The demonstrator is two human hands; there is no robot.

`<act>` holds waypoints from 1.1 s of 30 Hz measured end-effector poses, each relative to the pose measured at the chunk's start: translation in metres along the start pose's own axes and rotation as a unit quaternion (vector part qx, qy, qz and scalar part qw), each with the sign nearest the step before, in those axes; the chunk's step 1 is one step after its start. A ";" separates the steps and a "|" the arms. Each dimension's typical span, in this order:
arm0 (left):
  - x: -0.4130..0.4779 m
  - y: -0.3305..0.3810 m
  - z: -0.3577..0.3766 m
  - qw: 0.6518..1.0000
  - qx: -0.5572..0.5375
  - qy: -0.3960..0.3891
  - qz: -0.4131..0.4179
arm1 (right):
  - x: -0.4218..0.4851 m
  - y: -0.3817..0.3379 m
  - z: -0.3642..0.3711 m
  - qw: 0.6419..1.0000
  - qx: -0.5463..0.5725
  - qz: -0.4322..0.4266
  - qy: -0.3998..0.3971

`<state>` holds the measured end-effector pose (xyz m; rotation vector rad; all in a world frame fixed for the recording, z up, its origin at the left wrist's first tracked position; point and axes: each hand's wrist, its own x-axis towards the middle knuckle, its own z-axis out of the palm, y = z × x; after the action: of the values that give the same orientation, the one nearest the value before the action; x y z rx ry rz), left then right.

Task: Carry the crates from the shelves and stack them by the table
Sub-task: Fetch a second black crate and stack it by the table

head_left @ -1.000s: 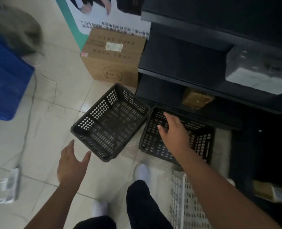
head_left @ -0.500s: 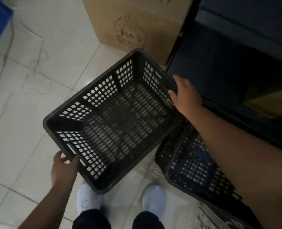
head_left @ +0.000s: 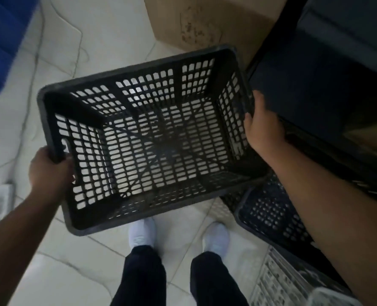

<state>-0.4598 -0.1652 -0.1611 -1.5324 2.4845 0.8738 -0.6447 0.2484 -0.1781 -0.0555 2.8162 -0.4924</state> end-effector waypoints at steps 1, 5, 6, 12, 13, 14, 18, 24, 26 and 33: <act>-0.005 0.019 -0.025 1.000 0.003 -0.001 0.016 | -0.018 -0.007 -0.018 1.000 0.010 0.015 -0.001; -0.025 0.088 -0.109 0.996 0.031 -0.019 0.078 | -0.098 -0.035 -0.093 0.995 0.057 0.082 0.031; -0.030 0.101 -0.127 0.994 0.039 -0.025 0.099 | -0.119 -0.040 -0.114 0.992 0.066 0.103 0.041; -0.090 0.184 -0.229 0.960 0.033 -0.112 0.255 | -0.261 -0.066 -0.240 0.962 0.074 0.245 0.095; -0.107 0.198 -0.242 0.949 0.034 -0.124 0.287 | -0.288 -0.070 -0.259 0.955 0.074 0.265 0.110; -0.124 0.210 -0.255 0.936 0.034 -0.133 0.325 | -0.316 -0.073 -0.276 0.946 0.074 0.288 0.126; -0.199 0.248 -0.291 0.867 0.043 -0.163 0.469 | -0.434 -0.081 -0.324 0.895 0.106 0.390 0.190; -0.344 0.263 -0.301 0.742 0.121 -0.224 0.620 | -0.647 -0.083 -0.345 0.787 0.153 0.538 0.260; -0.412 0.253 -0.304 0.695 0.137 -0.261 0.656 | -0.729 -0.087 -0.338 0.743 0.159 0.589 0.276; -0.664 0.130 -0.323 0.490 0.150 -0.338 0.789 | -1.029 -0.146 -0.277 0.568 0.202 0.723 0.338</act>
<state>-0.1755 0.2366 0.4043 1.4406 2.3664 0.6490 0.2634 0.2898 0.3961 2.6609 1.9837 -0.6768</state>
